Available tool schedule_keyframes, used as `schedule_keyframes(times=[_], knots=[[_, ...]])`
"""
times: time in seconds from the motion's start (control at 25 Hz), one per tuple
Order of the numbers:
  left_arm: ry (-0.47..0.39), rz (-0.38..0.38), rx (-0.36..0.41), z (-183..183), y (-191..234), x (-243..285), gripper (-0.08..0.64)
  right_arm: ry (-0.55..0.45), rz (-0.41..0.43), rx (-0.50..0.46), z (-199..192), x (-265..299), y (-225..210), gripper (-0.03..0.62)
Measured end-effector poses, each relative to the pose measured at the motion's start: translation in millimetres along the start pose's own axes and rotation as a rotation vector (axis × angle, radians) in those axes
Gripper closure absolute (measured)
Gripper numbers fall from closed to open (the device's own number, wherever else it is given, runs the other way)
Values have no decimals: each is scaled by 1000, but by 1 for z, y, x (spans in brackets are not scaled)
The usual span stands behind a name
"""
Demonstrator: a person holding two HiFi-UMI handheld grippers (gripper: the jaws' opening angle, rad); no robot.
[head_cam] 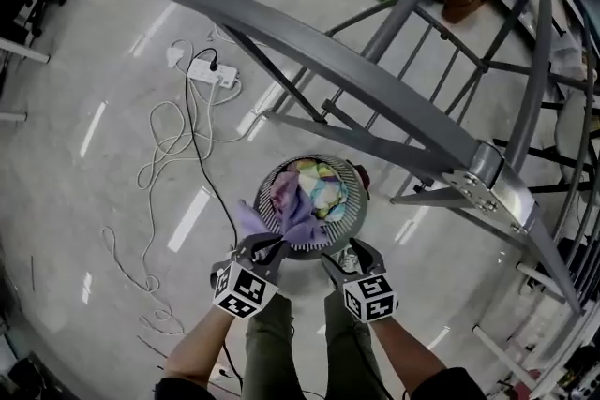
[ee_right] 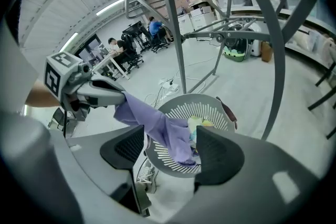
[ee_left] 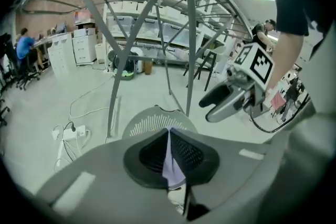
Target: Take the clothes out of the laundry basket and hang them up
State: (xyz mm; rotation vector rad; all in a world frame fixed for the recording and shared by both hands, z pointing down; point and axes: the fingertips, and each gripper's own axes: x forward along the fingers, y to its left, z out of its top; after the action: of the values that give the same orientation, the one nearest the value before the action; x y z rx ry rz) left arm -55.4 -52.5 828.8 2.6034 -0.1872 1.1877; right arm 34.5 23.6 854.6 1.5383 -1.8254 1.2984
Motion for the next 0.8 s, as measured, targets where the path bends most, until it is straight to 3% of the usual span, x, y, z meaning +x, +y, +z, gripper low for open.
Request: schedule_keyframes(times=[0.24, 0.48, 0.64, 0.8], knots=[[-104, -39, 17, 54, -14, -46, 554, 15, -5, -2, -9, -3, 15, 281], [-214, -75, 117, 100, -27, -100, 554, -26, -16, -23, 8, 1, 8, 281], [-310, -81, 129, 135, -28, -130, 554, -71, 38, -92, 26, 6, 16, 281], [-331, -68, 132, 145, -25, -142, 554, -154, 129, -196, 50, 12, 48, 290]])
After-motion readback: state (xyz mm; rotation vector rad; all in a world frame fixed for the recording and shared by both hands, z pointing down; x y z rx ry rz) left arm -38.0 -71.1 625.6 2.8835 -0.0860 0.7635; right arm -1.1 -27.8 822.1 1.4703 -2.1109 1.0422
